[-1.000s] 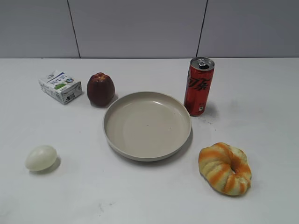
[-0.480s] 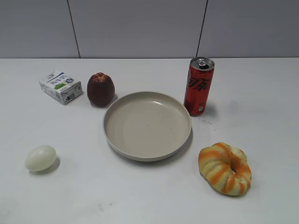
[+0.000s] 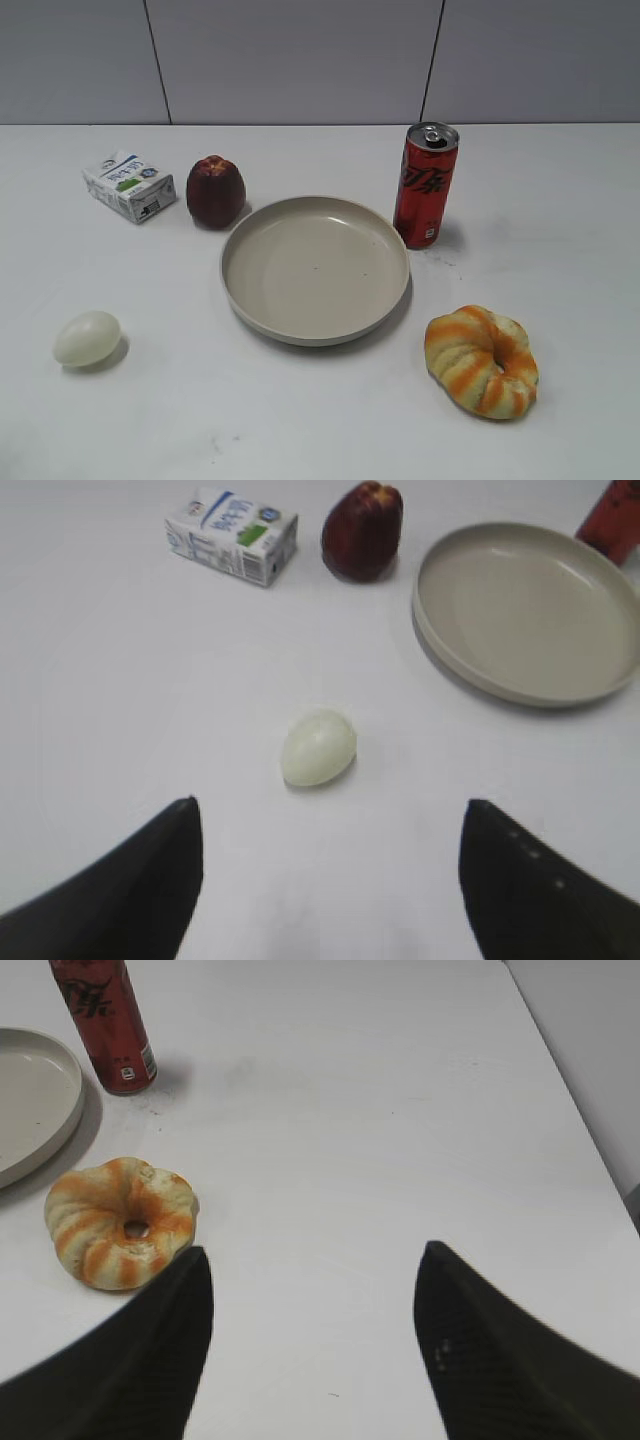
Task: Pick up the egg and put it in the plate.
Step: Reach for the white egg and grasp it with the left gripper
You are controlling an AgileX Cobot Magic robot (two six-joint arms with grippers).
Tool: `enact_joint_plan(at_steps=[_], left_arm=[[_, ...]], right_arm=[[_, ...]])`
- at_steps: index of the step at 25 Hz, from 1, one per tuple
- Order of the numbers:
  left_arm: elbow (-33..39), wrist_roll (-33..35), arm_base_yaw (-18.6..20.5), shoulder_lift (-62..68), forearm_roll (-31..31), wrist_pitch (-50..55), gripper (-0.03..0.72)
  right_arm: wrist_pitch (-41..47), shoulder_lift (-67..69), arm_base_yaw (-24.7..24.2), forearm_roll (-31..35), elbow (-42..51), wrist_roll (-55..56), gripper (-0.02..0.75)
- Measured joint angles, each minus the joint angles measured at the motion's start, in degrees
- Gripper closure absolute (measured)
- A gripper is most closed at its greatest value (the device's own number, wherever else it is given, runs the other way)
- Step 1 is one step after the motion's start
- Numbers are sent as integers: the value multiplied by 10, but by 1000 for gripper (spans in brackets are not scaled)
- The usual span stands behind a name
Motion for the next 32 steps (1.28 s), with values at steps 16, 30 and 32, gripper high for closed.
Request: enact_joint_plan(at_steps=[16, 30, 32], left_arm=[[-85, 133, -117, 450, 24, -53, 95], [-137, 165, -117, 704, 106, -164, 96], [-137, 165, -117, 708, 108, -189, 96]], right_arm=[[0, 0, 0, 0, 0, 0, 256], [0, 0, 0, 0, 0, 0, 256], [0, 0, 0, 0, 0, 0, 256]])
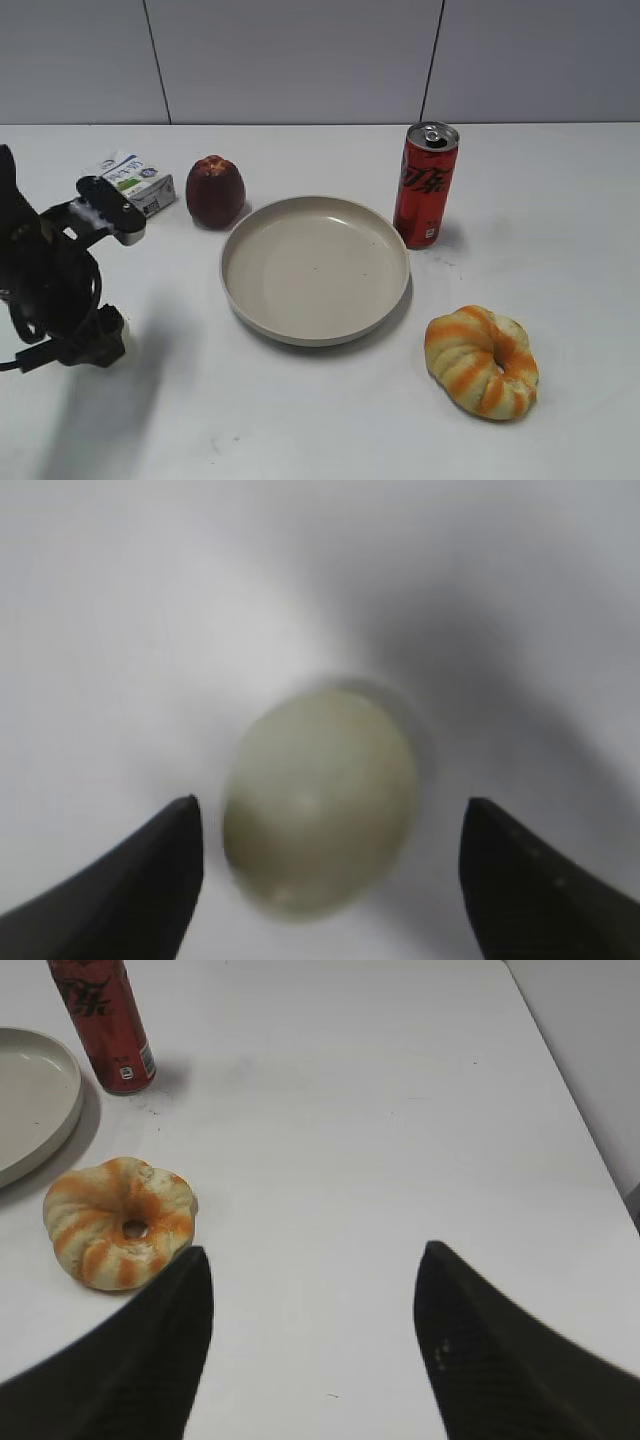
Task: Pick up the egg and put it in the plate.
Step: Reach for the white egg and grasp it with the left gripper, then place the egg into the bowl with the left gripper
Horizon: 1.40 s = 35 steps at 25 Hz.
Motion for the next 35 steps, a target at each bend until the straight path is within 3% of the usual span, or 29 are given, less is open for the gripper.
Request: enact_joint_plan(at_steps=[9, 13, 21, 29, 35], left_arm=[[-4, 0, 0, 45, 17, -15, 106], [-4, 1, 0, 45, 19, -16, 191], [-27, 2, 0, 37, 19, 11, 190], [-245, 2, -8, 32, -38, 130, 190], [-402, 2, -84, 86, -38, 151, 190]], right_arm=[[0, 0, 0, 0, 0, 0, 256], [0, 0, 0, 0, 0, 0, 256], [0, 0, 0, 0, 0, 0, 256], [0, 0, 0, 0, 0, 0, 256], [0, 0, 0, 0, 0, 0, 256]])
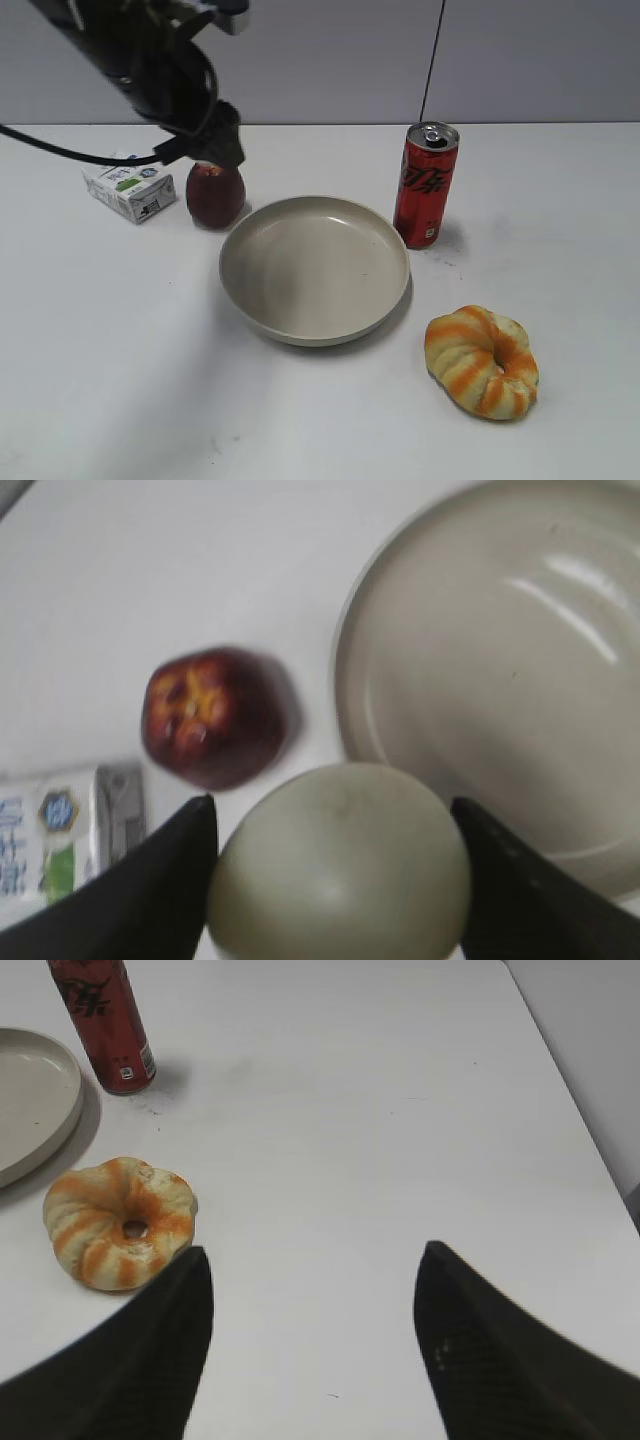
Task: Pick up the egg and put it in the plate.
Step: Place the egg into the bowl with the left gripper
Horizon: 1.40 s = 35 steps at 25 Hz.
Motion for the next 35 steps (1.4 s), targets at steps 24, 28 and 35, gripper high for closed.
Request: enact_joint_plan(at_steps=[24, 28, 35], left_arm=[[-94, -4, -96, 186, -12, 23, 25], [-120, -42, -91, 150, -9, 47, 26], [-150, -120, -22, 76, 25, 142, 36]], right_arm=[[0, 0, 0, 0, 0, 0, 256], [0, 0, 0, 0, 0, 0, 256], [0, 0, 0, 0, 0, 0, 256]])
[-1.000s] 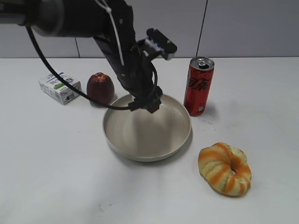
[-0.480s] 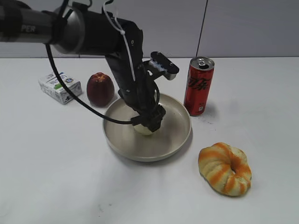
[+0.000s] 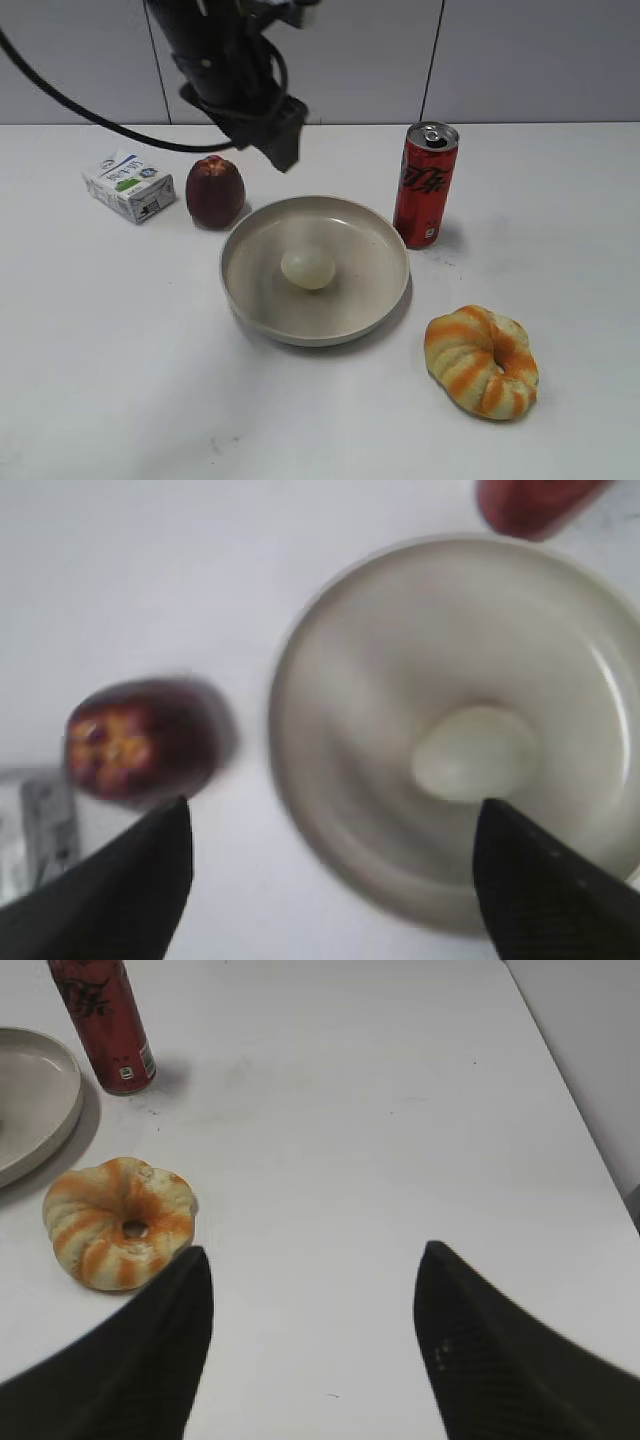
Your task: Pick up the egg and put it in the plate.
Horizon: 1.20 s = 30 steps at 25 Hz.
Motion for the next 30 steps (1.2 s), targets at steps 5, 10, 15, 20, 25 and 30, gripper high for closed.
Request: enact_joint_plan(at_steps=[5, 10, 15, 20, 25, 30], left_arm=[[0, -60, 99, -41, 17, 79, 64], [22, -101, 212, -88, 17, 84, 99], [112, -107, 263, -171, 6, 84, 103], [272, -107, 264, -293, -25, 86, 105], [438, -107, 264, -442, -34, 78, 106], [562, -107, 264, -588, -34, 48, 106]], right_arm=[[0, 0, 0, 0, 0, 0, 256], [0, 0, 0, 0, 0, 0, 256], [0, 0, 0, 0, 0, 0, 256], [0, 0, 0, 0, 0, 0, 256], [0, 0, 0, 0, 0, 0, 256], [0, 0, 0, 0, 0, 0, 256]])
